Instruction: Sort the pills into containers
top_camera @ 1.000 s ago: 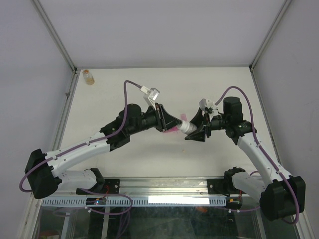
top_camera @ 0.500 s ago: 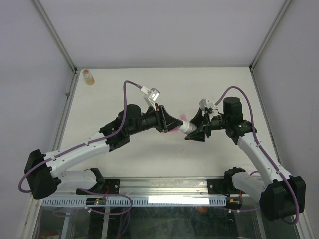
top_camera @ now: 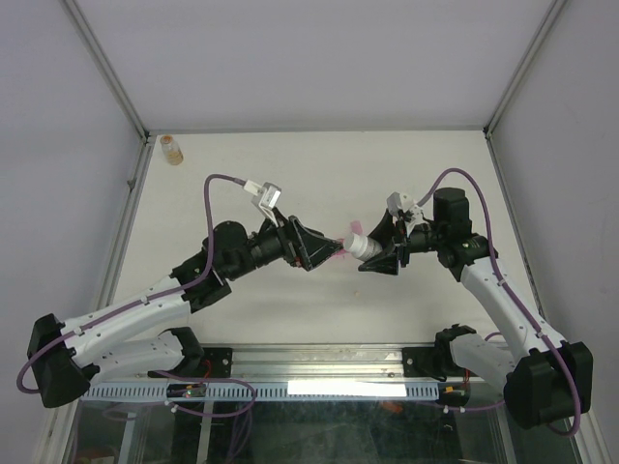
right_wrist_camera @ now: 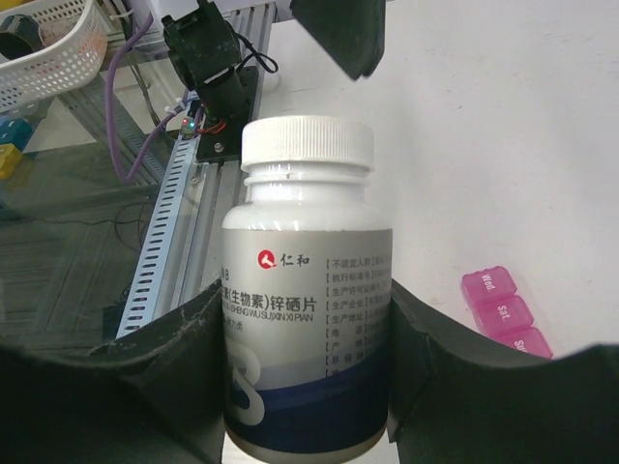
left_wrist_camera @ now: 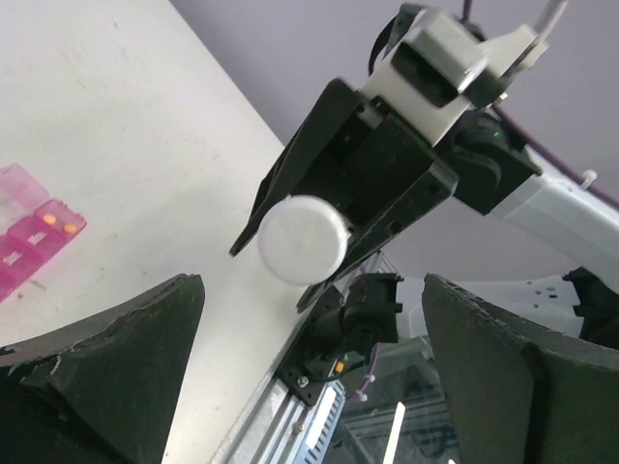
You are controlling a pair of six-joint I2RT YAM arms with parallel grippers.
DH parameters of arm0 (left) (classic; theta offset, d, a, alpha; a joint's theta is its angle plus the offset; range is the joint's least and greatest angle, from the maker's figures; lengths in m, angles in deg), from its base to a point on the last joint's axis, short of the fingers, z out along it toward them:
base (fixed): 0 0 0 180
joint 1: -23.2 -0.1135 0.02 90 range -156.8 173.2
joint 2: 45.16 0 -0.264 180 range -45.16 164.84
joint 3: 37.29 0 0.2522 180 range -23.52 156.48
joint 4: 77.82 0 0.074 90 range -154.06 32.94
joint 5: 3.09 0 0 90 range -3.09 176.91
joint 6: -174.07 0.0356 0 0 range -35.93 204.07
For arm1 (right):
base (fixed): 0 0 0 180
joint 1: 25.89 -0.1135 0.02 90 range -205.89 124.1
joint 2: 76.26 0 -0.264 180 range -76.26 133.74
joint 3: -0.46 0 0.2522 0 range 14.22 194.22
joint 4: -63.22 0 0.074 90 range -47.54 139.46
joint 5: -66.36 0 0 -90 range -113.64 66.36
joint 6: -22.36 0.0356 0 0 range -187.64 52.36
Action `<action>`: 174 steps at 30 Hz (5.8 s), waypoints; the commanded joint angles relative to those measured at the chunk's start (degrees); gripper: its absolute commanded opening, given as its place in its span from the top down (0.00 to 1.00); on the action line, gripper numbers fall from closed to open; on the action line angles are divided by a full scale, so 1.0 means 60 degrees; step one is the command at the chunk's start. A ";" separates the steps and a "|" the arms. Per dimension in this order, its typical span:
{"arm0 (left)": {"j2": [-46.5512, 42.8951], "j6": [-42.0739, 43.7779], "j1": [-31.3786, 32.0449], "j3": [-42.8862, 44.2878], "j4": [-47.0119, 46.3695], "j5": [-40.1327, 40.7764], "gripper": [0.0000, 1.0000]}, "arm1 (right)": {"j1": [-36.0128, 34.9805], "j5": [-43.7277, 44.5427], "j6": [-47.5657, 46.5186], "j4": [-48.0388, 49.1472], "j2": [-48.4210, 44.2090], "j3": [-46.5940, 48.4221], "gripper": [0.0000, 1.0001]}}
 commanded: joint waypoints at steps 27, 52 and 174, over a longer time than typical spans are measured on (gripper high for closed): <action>0.1458 -0.1127 0.0098 0.0569 -0.1082 -0.0544 0.33 | 0.0013 -0.0091 -0.0539 0.0475 -0.0262 0.0011 1.00; 0.2028 -0.0966 0.0108 0.1157 -0.0742 -0.1366 0.54 | 0.0018 -0.0083 -0.0484 0.0486 -0.0262 0.0017 1.00; 0.2798 0.0984 0.0471 0.4352 0.3983 -0.0322 0.34 | 0.0120 -0.0354 0.0270 0.0592 -0.0247 0.0211 1.00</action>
